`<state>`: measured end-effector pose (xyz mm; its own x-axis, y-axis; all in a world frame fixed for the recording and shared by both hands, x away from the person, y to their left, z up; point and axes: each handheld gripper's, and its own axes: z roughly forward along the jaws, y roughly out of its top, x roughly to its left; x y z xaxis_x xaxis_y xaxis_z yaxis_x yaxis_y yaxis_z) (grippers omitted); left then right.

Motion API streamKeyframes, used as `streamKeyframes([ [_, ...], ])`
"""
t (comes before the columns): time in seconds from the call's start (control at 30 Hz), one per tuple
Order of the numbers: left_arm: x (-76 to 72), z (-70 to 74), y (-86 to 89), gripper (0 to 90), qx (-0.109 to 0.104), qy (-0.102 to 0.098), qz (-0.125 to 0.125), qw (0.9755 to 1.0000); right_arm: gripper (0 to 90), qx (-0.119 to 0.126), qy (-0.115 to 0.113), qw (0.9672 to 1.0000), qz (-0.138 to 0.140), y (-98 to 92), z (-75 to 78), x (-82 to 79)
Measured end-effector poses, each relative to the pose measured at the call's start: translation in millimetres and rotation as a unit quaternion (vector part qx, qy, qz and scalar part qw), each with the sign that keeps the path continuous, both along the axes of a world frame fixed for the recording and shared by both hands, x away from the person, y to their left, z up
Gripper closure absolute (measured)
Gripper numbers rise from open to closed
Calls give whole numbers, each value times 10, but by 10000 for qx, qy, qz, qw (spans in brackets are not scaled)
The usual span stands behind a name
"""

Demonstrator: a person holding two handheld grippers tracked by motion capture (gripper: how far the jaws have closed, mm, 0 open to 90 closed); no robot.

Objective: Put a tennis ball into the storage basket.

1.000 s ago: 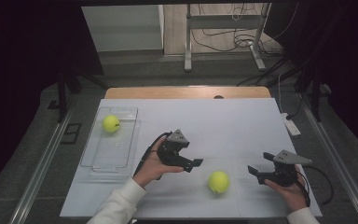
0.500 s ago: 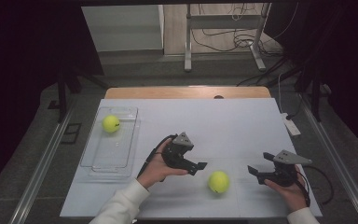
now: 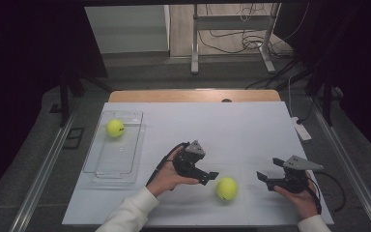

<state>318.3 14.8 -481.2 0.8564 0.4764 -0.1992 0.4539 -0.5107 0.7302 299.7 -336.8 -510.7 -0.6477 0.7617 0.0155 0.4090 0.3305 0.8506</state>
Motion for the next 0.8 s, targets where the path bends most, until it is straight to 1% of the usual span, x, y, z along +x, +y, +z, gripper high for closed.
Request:
streamKeyframes([
  [0.2,-18,-38,-73,131,76,43,-104,9999,126,7,1,10000,2,-2,1,-1],
  [0.3,-33,-47,-98,130,77,57,-133,9999,126,0,-1,10000,-1,-1,1,-2],
  [0.33,-44,-52,-115,128,100,52,-177,9998,126,-13,3,10000,-5,-2,2,-3],
  [0.57,-84,-60,-179,117,94,89,-304,9995,126,0,-3,10000,0,-4,-1,-2],
  [0.8,-143,-82,-268,96,94,164,-494,9986,126,-4,3,10000,0,-4,-1,-1],
])
